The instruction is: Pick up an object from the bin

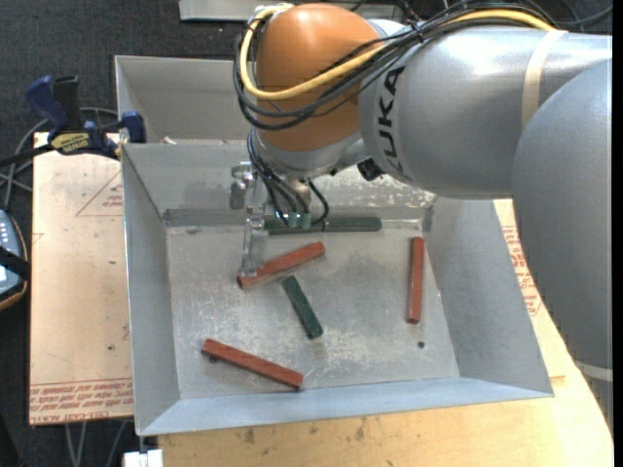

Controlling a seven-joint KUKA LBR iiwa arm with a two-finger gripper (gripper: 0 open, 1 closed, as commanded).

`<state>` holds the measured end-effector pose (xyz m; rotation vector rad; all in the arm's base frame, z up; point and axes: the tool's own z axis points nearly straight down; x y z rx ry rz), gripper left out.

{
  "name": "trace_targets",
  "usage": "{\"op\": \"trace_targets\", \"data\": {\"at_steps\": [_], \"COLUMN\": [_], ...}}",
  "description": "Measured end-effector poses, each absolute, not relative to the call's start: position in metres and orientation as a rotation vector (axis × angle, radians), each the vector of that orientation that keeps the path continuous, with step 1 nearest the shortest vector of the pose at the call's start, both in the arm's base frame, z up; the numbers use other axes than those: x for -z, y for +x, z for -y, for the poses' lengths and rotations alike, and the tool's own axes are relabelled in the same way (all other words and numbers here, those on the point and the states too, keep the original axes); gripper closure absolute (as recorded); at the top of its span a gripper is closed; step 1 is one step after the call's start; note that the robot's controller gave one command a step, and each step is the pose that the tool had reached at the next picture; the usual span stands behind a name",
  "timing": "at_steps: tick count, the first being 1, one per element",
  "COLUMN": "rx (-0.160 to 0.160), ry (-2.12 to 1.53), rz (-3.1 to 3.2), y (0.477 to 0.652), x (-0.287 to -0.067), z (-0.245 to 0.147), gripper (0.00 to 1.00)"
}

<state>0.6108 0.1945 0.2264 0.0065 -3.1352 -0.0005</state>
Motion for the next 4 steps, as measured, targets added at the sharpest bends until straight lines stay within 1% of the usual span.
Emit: {"op": "trace_targets", "data": {"at_steps": [1, 2, 3, 4], "rx": [-0.002, 0.002, 0.003, -0.001], "ry": [0.363, 0.501, 0.506, 1.079], "rz": [3.114, 3.111, 3.113, 2.962], "y": [0.565, 0.659, 0.659, 0.646], "x": [-0.128, -0.071, -0.074, -0.212], "z": [-0.14, -0.082, -0.085, -0.102], "gripper": [0.0, 0.0, 1.0, 1.0]}}
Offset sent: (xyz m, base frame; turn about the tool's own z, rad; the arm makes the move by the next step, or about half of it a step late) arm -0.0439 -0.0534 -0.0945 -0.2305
